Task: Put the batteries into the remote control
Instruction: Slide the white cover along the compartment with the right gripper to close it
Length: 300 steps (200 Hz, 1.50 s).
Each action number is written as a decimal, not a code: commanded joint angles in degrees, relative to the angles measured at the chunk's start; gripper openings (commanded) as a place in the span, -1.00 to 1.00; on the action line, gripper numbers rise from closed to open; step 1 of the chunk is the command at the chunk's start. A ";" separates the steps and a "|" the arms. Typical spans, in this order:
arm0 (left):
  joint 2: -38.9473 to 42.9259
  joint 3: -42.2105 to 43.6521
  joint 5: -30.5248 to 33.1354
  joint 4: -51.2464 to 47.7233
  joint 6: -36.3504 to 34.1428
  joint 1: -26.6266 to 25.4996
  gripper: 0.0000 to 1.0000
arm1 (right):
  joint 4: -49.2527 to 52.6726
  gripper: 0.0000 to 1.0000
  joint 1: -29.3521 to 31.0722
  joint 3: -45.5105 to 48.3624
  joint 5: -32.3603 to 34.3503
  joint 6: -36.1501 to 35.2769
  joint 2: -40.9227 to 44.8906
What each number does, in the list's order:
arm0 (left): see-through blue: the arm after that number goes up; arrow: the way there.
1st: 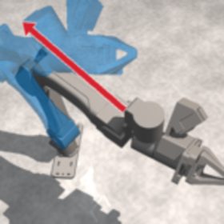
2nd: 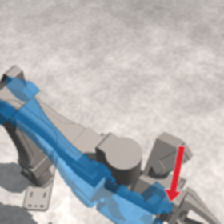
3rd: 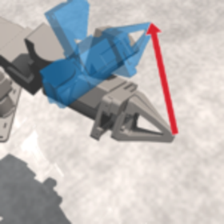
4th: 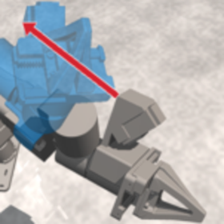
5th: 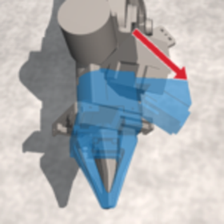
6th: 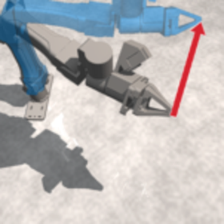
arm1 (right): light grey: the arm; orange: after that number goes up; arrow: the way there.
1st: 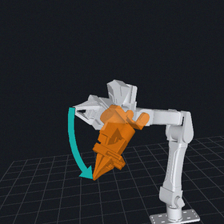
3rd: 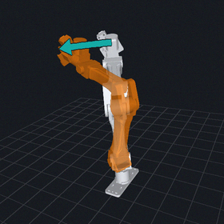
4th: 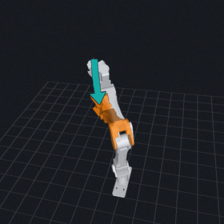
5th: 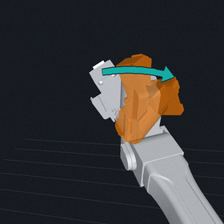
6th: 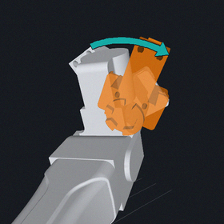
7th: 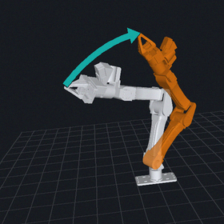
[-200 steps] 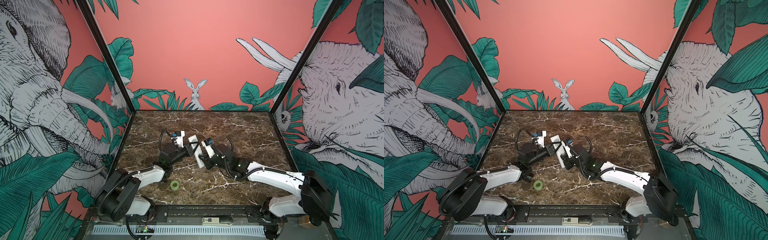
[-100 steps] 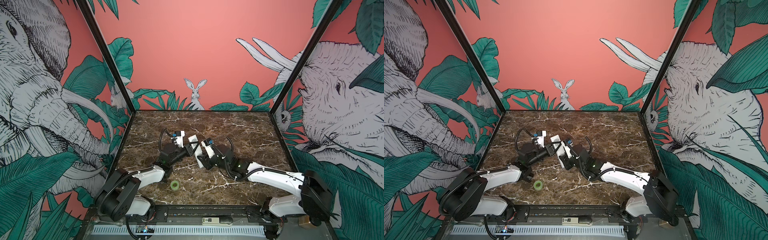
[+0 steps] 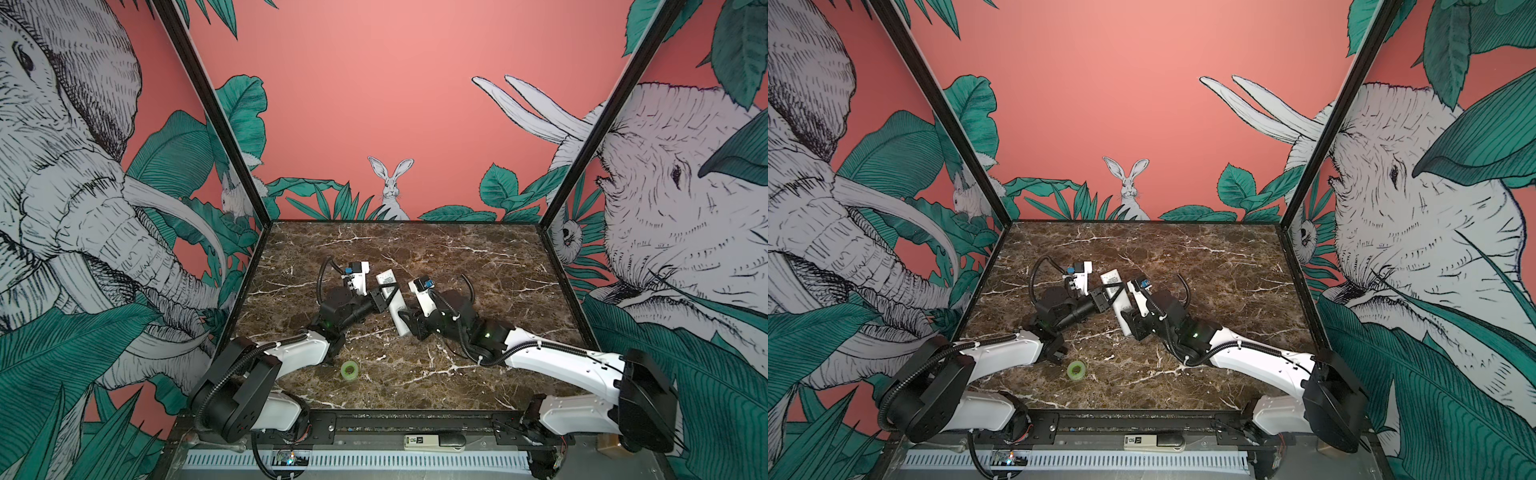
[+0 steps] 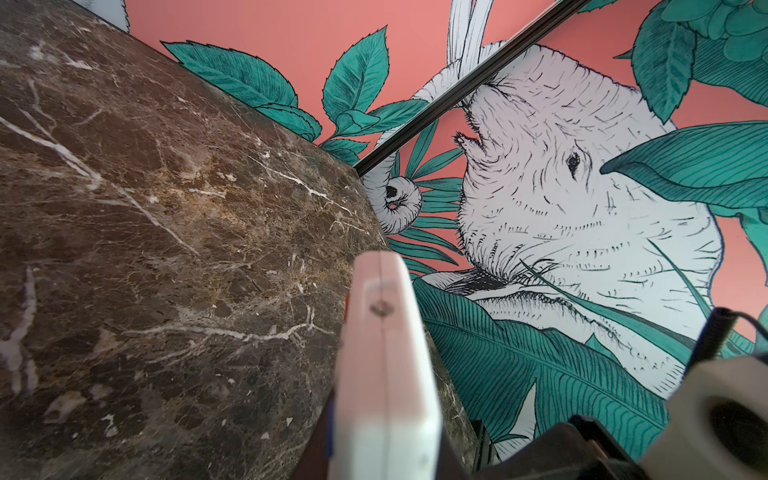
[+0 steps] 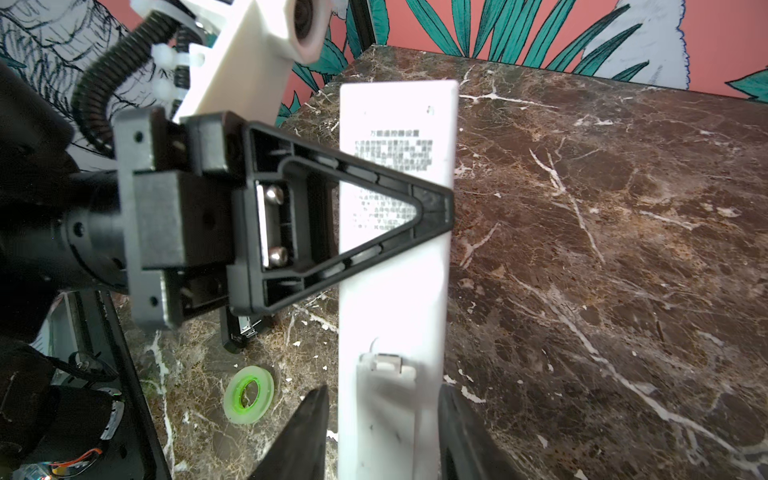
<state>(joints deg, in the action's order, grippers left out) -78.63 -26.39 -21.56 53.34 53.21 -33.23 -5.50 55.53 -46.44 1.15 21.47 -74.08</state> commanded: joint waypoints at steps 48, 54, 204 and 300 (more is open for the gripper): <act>1.64 0.75 -0.04 3.00 0.75 -0.23 -1.00 | 2.84 -0.16 0.23 -0.48 3.43 1.61 -0.68; 1.64 0.79 0.03 2.99 0.71 -0.24 -1.00 | 3.30 -0.17 0.27 -0.73 3.62 1.62 -0.91; 1.02 0.11 -0.59 3.43 1.10 -0.27 -1.00 | 7.65 -0.24 -1.49 -3.97 2.35 3.02 -6.87; 1.90 -0.34 0.62 0.22 0.06 -0.25 -1.00 | 4.97 0.09 -1.97 -3.27 -1.32 -0.04 -2.49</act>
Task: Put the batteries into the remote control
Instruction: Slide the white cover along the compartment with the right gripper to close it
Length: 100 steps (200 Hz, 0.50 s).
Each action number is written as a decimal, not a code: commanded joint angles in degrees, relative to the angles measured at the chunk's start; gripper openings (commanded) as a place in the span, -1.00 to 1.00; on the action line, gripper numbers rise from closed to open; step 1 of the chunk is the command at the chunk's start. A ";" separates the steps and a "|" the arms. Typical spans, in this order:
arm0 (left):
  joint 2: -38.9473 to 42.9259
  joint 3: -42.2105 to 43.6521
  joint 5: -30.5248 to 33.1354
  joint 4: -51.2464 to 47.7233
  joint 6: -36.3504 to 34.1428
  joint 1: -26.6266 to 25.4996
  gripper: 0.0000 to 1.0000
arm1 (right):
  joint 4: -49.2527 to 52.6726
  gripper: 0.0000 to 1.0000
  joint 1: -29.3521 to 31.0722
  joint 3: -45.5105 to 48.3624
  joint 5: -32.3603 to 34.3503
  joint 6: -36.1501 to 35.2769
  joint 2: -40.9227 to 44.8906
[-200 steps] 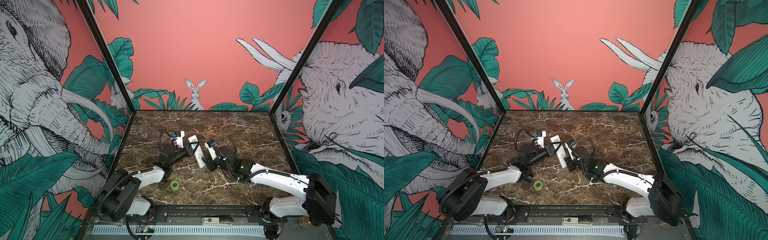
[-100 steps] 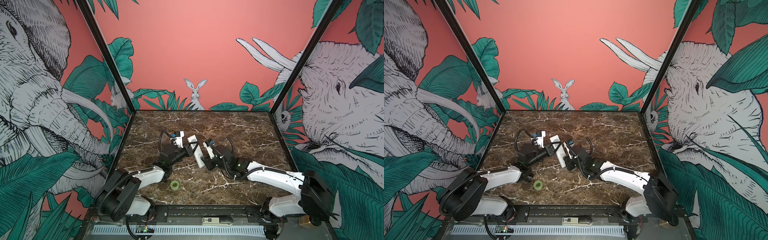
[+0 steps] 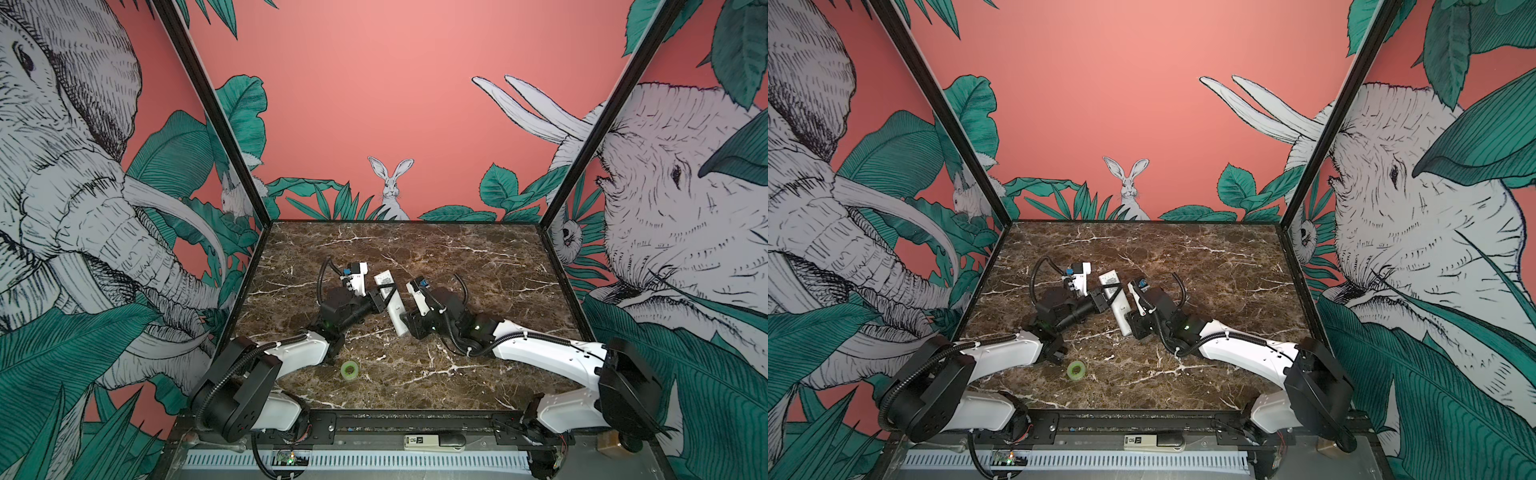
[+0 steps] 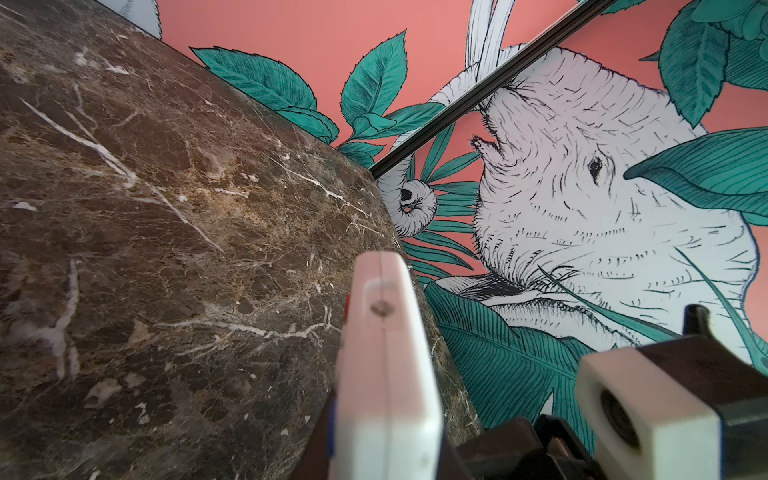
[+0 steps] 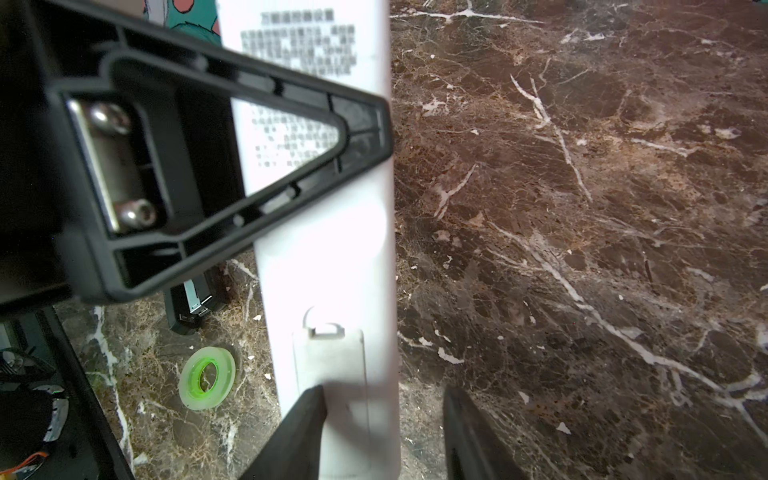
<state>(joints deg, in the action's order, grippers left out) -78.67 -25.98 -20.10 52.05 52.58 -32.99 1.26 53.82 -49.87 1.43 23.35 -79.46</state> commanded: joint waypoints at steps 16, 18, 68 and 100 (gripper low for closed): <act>2.59 -0.92 -0.47 0.10 0.27 -0.41 -1.00 | -2.00 0.23 -0.19 0.64 -1.85 -2.53 3.91; 2.63 -1.03 -0.45 -0.12 0.19 -0.45 -1.00 | -2.04 0.24 -0.14 0.71 -1.87 -2.66 3.97; 3.48 -1.12 0.06 -1.57 0.06 -0.36 -1.00 | -3.38 0.56 -0.12 -0.40 -5.73 -1.46 -0.04; 4.16 -1.18 0.09 -1.96 0.01 -0.41 -1.00 | -2.98 0.62 -0.23 -1.71 -6.66 -0.68 -3.35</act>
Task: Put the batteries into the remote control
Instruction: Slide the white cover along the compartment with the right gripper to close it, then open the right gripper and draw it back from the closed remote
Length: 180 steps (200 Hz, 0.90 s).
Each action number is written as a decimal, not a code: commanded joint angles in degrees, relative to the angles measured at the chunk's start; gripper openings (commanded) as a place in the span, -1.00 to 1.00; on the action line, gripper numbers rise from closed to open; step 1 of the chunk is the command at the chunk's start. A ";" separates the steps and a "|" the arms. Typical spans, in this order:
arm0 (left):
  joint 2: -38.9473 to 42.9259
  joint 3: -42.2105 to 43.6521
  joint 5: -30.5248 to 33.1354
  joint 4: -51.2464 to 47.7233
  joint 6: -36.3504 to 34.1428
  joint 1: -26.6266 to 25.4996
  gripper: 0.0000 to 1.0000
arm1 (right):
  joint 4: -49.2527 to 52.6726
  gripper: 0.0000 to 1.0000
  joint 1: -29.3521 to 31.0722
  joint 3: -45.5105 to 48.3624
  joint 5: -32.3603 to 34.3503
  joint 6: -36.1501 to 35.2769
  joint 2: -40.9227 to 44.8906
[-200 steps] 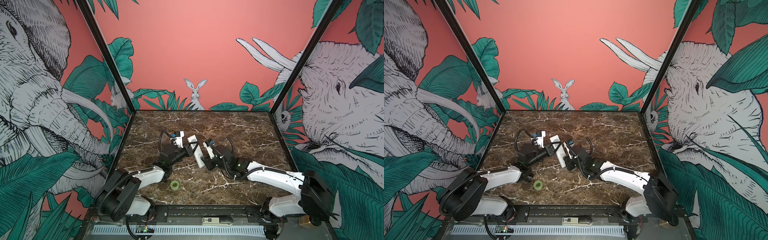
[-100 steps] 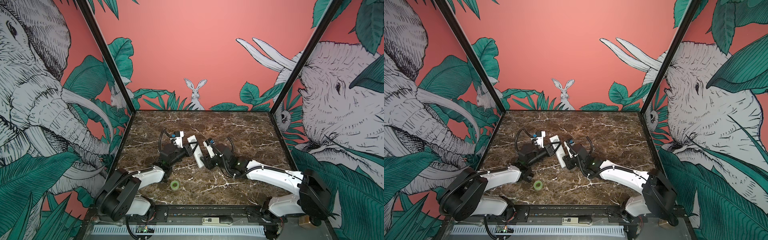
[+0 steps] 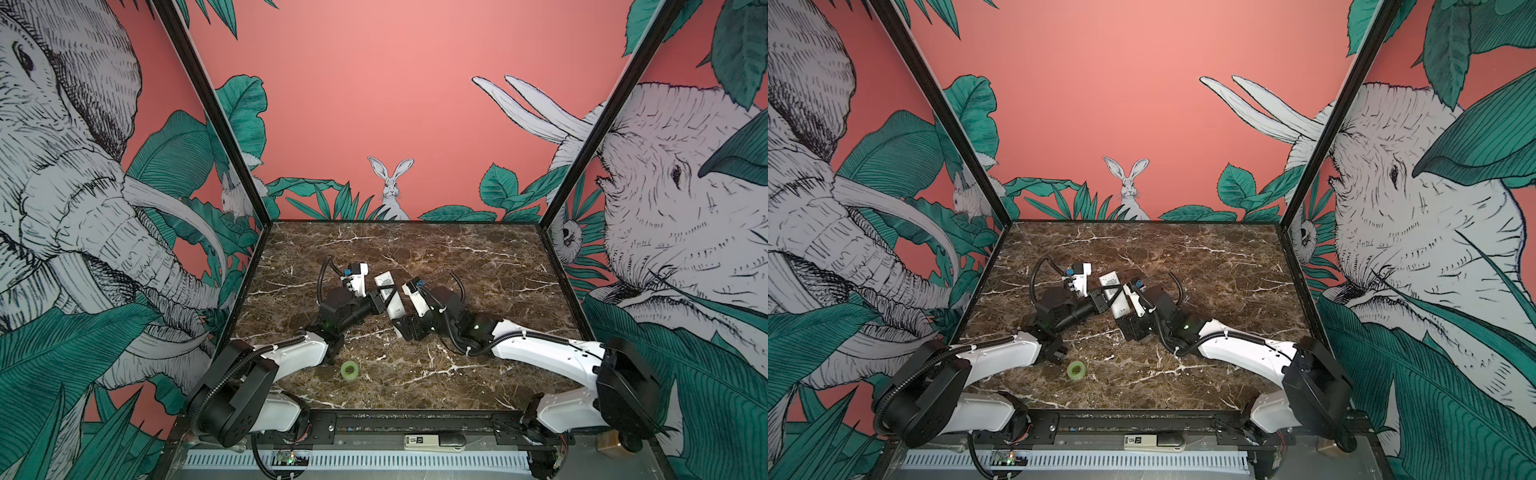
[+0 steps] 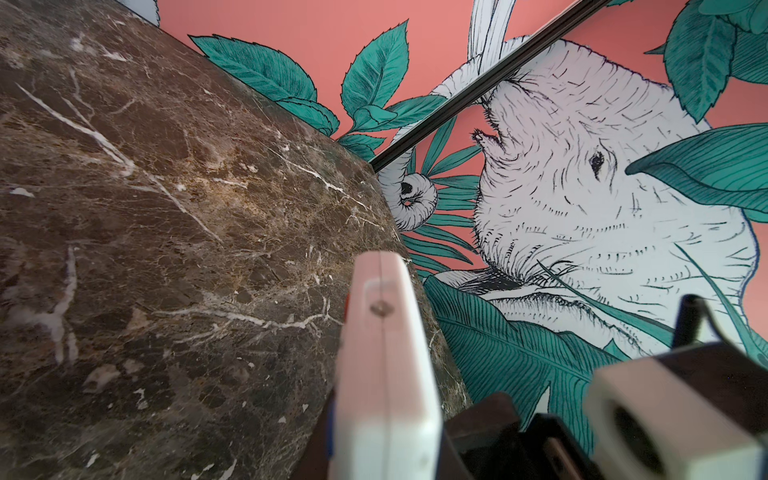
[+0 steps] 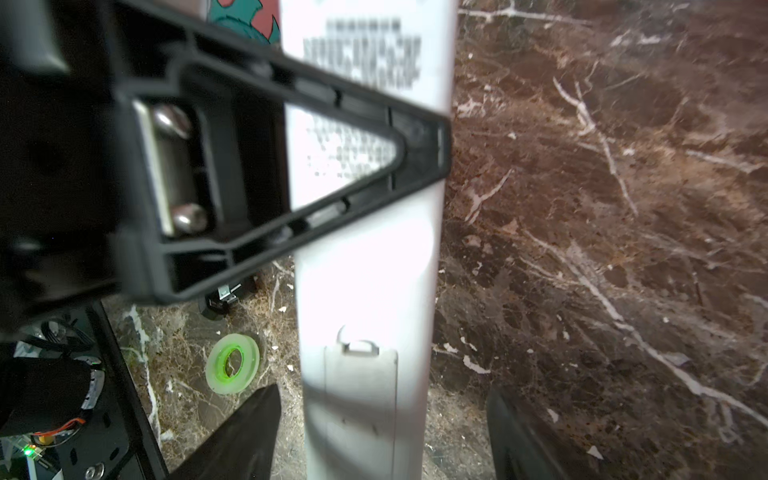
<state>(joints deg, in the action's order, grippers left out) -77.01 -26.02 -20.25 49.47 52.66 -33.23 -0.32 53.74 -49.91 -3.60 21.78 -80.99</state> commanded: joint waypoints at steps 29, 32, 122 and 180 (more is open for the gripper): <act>2.87 -1.13 0.37 0.37 -0.21 -0.21 -1.00 | -2.18 0.62 -0.05 -1.42 -2.19 1.14 -2.75; 2.84 -1.06 0.38 0.43 -0.20 -0.17 -1.00 | -2.30 0.62 -0.05 -1.35 -2.28 1.09 -2.89; 2.54 -1.21 0.48 0.84 0.00 -0.17 -1.00 | -3.30 0.07 -0.10 -0.86 -2.50 1.51 -3.91; 2.29 -1.45 -0.38 0.82 0.11 -0.16 -1.00 | -3.98 -0.45 -0.12 -0.21 -2.57 1.12 -2.71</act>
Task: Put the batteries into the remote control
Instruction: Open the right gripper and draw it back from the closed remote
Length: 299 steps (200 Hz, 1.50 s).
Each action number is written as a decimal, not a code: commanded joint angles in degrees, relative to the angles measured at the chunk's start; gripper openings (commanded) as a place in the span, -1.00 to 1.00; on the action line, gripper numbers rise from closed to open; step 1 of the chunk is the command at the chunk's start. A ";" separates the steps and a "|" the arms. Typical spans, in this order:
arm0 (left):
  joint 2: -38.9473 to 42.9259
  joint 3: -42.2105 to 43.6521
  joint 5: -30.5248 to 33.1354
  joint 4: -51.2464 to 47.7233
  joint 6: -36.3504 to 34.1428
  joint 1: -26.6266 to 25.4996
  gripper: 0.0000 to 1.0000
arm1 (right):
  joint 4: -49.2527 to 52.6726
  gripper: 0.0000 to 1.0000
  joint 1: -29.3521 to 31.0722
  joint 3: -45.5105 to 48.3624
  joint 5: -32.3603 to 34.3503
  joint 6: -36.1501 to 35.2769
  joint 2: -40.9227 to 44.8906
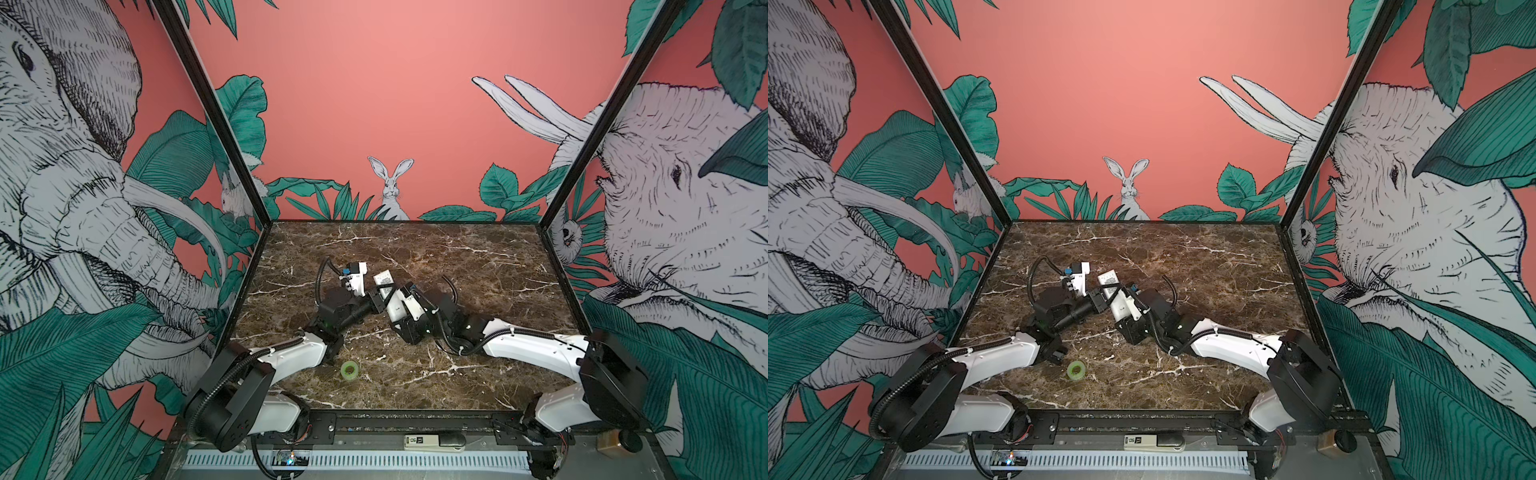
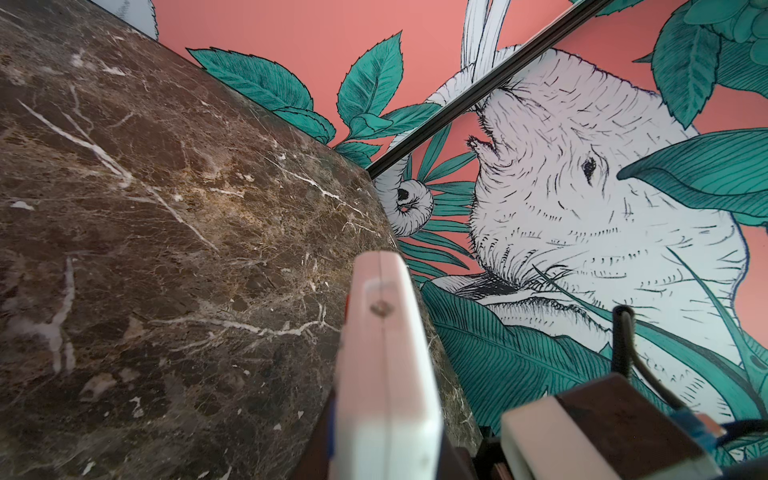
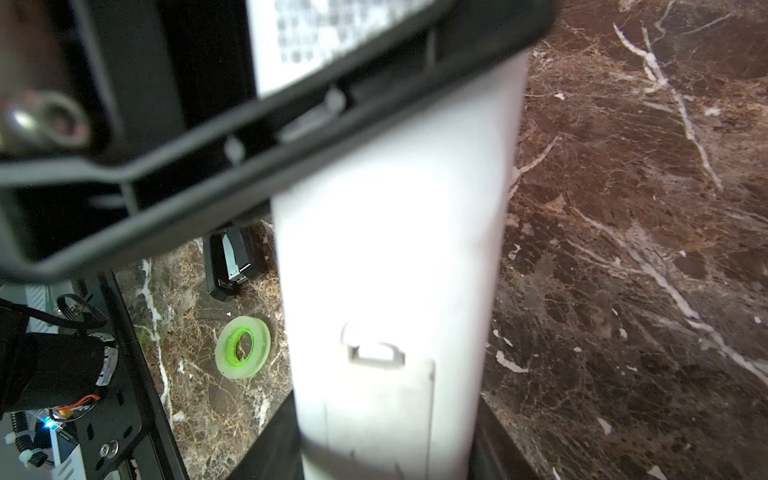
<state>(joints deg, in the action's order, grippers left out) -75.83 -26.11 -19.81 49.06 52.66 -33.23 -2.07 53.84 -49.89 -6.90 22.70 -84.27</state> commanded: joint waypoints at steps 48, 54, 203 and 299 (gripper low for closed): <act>1.18 -1.82 -4.27 1.30 0.15 0.76 -0.28 | -3.38 -0.69 -0.36 0.95 0.31 -0.25 3.00; 1.36 -1.92 -4.77 1.03 0.07 0.87 -0.21 | -3.37 -0.71 -0.48 0.97 0.34 -0.35 3.15; 18.59 -4.13 -20.46 -8.86 -10.69 5.42 0.51 | -8.20 -0.77 -6.79 1.75 -22.25 -4.23 13.24; 18.85 -6.77 -28.29 3.99 -5.15 5.37 0.52 | -16.36 -0.83 -7.09 1.90 -37.64 -2.14 17.31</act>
<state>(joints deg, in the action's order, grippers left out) -57.65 -31.16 -44.62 46.13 45.04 -28.16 -12.99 47.18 -46.87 -38.79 20.82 -67.96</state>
